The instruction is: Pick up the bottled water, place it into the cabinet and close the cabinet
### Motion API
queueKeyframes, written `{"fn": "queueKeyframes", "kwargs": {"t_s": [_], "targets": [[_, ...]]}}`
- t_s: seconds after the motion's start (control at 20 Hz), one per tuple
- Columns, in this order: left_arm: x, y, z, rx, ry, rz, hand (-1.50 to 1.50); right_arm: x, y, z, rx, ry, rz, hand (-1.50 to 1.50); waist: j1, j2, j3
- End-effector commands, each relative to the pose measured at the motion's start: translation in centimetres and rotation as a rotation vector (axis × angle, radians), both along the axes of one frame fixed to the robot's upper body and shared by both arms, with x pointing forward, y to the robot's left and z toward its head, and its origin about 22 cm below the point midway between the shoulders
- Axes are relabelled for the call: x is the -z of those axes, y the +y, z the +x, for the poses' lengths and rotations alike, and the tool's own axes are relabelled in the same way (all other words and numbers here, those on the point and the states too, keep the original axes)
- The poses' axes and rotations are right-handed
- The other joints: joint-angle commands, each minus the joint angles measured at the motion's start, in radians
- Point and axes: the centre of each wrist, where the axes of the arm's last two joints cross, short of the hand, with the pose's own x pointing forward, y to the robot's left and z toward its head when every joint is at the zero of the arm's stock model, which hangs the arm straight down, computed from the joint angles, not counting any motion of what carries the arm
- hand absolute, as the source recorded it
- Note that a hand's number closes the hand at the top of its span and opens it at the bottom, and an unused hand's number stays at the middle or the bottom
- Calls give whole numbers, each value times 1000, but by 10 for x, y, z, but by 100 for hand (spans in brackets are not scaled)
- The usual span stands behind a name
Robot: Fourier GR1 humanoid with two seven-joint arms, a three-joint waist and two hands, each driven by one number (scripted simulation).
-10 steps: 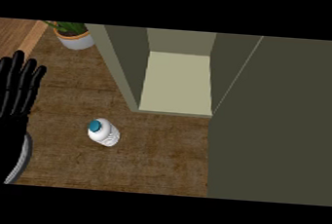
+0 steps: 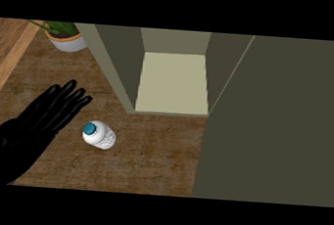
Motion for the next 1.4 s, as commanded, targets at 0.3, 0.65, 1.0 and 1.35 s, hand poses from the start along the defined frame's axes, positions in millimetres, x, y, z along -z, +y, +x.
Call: {"fn": "queueKeyframes", "kwargs": {"t_s": [0.3, 0.65, 1.0, 1.35], "targets": [[-37, 69, -13, 252, 176, -84, -150, -43, 3, -64, -77, 31, 37, -150, 15, -6, 2], [-68, 93, -28, 202, 206, -75, -150, -68, 21, -88, -87, 56, 58, -150, 23, -5, 1], [-69, 102, -25, 189, 223, -49, -150, -66, 22, -89, -86, 55, 53, -150, 15, -3, 2], [-53, 96, -43, 189, 222, -43, -150, -81, 13, -84, -77, 48, 50, -150, 25, -2, 1]]}}
